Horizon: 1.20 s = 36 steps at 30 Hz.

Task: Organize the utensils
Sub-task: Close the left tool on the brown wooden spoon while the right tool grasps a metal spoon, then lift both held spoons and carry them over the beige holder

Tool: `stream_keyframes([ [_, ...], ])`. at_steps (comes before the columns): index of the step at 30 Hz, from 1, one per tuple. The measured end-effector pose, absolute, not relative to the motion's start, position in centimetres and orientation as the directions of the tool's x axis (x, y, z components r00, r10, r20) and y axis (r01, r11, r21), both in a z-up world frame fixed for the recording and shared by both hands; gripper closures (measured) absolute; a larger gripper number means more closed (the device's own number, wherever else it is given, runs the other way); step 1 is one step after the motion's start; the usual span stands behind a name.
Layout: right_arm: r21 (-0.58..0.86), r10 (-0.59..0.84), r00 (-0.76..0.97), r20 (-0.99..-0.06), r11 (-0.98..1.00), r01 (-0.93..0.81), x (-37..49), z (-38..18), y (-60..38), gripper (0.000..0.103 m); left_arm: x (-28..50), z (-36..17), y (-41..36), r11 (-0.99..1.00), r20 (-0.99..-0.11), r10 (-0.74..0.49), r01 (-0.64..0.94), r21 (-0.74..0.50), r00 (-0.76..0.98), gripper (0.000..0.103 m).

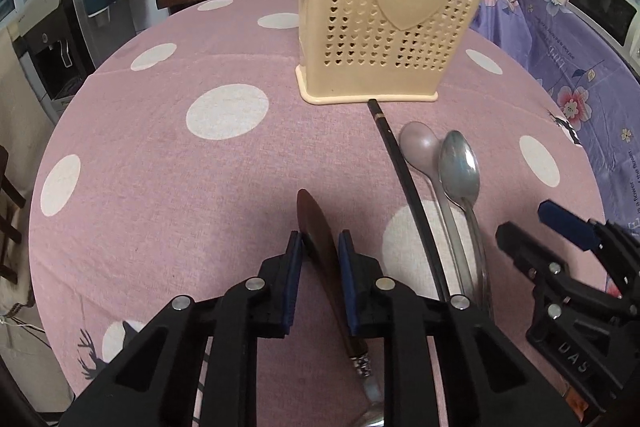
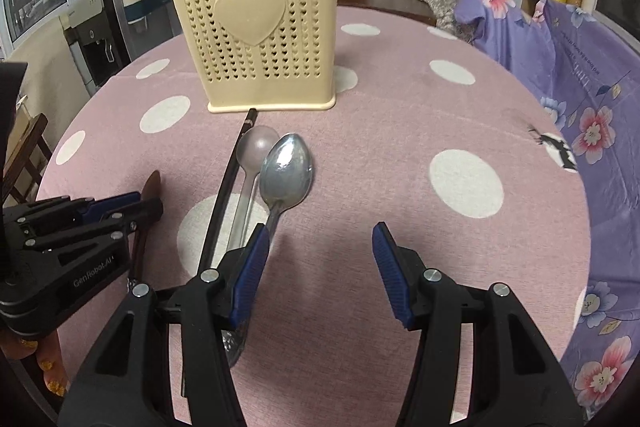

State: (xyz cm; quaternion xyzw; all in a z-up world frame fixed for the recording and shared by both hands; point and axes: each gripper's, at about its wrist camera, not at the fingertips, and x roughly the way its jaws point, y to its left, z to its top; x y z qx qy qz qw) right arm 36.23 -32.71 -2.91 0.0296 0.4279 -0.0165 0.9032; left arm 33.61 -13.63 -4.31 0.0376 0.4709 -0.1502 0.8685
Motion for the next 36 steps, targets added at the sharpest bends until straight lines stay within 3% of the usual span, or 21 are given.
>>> stream_keyframes([
  [6,0.048,0.014,0.582,-0.813,0.998,0.043,37.8,-4.2,-31.8,0.049,34.8,-4.2,-12.9,0.951,-0.836,-0.249,0.289,-0.113,0.49,0.087],
  [26,0.021,-0.066,0.563,-0.824,0.989,0.146,42.4,-4.1,-30.2,0.052,35.1,-4.2,-12.7,0.948,-0.834,-0.258,0.295,-0.121,0.487,0.087],
  [30,0.022,-0.071,0.564,-0.823,0.987,0.156,43.0,-4.0,-30.2,0.065,35.2,-4.2,-12.8,0.949,-0.836,-0.256,0.293,-0.121,0.486,0.087],
  [36,0.032,-0.059,0.562,-0.825,0.988,0.151,43.1,-3.9,-30.5,0.065,35.3,-4.2,-13.0,0.95,-0.838,-0.246,0.291,-0.11,0.486,0.087],
])
